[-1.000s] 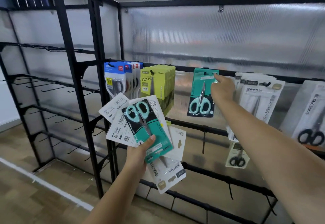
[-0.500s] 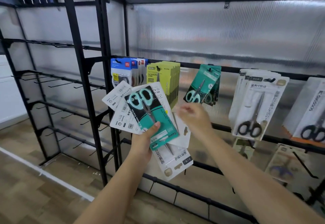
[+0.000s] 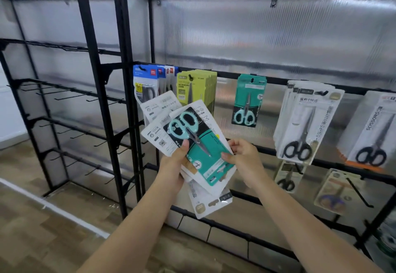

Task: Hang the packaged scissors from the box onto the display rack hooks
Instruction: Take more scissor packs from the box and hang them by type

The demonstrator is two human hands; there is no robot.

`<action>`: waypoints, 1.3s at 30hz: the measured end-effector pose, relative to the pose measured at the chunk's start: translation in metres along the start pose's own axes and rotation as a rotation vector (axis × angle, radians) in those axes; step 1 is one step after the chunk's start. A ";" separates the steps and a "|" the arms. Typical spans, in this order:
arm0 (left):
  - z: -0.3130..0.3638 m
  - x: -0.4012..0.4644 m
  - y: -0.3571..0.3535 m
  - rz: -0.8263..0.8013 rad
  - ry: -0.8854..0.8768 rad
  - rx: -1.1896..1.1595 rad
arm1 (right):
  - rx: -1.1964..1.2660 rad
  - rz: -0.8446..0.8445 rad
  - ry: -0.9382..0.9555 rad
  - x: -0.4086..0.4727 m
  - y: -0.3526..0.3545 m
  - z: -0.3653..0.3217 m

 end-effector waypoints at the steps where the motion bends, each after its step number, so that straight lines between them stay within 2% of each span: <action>1: 0.000 -0.001 0.000 -0.002 0.011 0.011 | 0.030 0.003 0.014 -0.002 0.001 -0.001; 8: -0.007 -0.007 0.003 0.031 0.092 0.027 | -0.017 0.113 0.157 -0.007 0.007 -0.012; 11: -0.008 -0.008 0.001 -0.002 0.095 0.034 | -0.108 0.036 0.206 -0.012 -0.004 -0.014; 15: -0.008 -0.010 0.001 -0.015 0.085 0.030 | -0.240 -0.139 0.140 -0.013 -0.025 -0.012; 19: -0.010 -0.011 -0.002 -0.032 0.076 0.026 | -0.390 -0.157 0.086 -0.014 -0.036 -0.011; 21: -0.007 -0.011 -0.002 -0.033 0.058 0.043 | -0.335 -0.137 0.062 -0.013 -0.038 -0.010; 26: 0.002 -0.011 0.002 -0.010 0.069 0.073 | 0.038 -0.184 -0.061 -0.013 -0.039 -0.004; 30: 0.007 -0.013 0.003 -0.055 0.053 0.101 | 0.191 -0.158 -0.091 -0.010 -0.032 -0.008; 34: 0.007 -0.017 -0.001 -0.136 0.036 0.117 | 0.171 -0.157 -0.090 -0.009 -0.028 -0.009; 37: 0.007 -0.014 0.006 -0.084 0.018 0.177 | 0.100 -0.169 -0.093 -0.005 -0.023 -0.008; 39: 0.012 -0.011 0.015 -0.035 0.017 0.186 | -0.048 -0.192 -0.077 -0.001 -0.015 -0.011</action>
Point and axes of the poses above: each hand's wrist, its own x-axis towards the middle knuckle, its own y-axis out of the back of the hand, z = x × y, the point moved 10 cm from there along x, towards the middle knuckle, and after that the axes turned 6 degrees about y, right-handed, at the moved point
